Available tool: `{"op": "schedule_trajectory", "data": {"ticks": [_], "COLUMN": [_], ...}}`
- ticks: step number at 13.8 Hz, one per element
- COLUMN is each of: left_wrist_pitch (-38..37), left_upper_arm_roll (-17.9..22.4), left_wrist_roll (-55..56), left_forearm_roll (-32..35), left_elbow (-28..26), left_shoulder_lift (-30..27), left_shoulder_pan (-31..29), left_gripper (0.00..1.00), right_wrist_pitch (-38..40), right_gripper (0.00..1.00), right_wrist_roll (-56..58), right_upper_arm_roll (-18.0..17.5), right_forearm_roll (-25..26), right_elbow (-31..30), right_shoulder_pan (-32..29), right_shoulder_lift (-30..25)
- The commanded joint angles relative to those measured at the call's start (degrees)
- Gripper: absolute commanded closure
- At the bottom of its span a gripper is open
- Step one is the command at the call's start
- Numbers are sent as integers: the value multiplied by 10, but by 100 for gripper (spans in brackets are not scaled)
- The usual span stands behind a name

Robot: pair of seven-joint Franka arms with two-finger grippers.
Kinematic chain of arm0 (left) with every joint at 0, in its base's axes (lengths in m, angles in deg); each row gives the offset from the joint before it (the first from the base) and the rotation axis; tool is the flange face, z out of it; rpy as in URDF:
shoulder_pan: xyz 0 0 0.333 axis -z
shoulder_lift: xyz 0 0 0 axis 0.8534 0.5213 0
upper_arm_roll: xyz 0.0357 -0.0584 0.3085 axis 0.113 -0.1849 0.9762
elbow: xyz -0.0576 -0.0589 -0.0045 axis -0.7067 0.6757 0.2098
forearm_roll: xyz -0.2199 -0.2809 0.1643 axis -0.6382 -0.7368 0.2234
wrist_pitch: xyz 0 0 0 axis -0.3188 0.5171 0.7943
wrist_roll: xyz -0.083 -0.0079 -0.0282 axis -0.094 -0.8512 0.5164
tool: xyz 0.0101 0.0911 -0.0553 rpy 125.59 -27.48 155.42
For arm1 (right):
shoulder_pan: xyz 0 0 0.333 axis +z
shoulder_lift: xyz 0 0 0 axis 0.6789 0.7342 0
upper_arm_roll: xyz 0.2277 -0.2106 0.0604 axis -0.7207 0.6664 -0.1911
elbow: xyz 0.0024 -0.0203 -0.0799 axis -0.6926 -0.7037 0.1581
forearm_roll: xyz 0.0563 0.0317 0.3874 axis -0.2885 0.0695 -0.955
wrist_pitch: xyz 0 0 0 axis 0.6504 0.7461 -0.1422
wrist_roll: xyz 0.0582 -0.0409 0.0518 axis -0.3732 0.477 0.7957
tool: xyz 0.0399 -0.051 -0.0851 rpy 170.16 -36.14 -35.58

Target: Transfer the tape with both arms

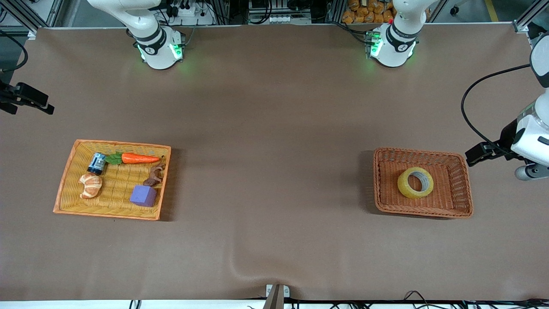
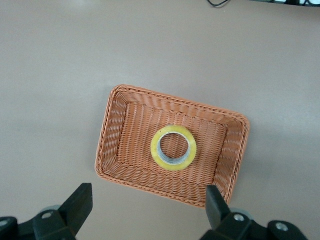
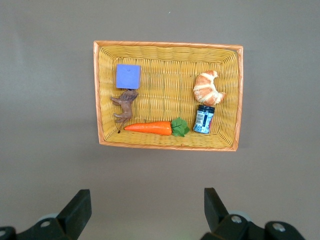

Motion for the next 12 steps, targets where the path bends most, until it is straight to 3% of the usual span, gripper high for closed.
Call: {"op": "schedule_trajectory", "data": {"ticks": [1,2,5,7,9,12], "left_wrist_pitch": [-13,-19,-26,-40,-40,-61], "left_upper_arm_roll": [149,194,256,348,366,367], "left_wrist_roll": [-23,-27,-63,-65,-93,-163], "left_forearm_roll": [-38,-55,-70,-82,-126,-127], "left_elbow": [-6,-5,-11,-18,-43,-55], "left_shoulder_lift": [-43,-52,-69,-90,-111,-129], "left_shoulder_pan": [137,178,230,318,328,328], "left_gripper": [0,0,0,0,0,0], "right_wrist_pitch": [3,3,3,3,3,3], "right_gripper": [0,0,0,0,0,0], "right_wrist_roll": [5,5,5,5,5,5], "right_upper_arm_roll": [-4,-4,-4,-4,-4,-4], "right_forearm_roll": [10,10,10,10,10,10], "right_elbow": [12,12,15,15,15,15], "right_shoulder_pan": [0,0,-2,-2,-2,-2], "right_shoulder_lift": [10,10,10,11,11,11]}}
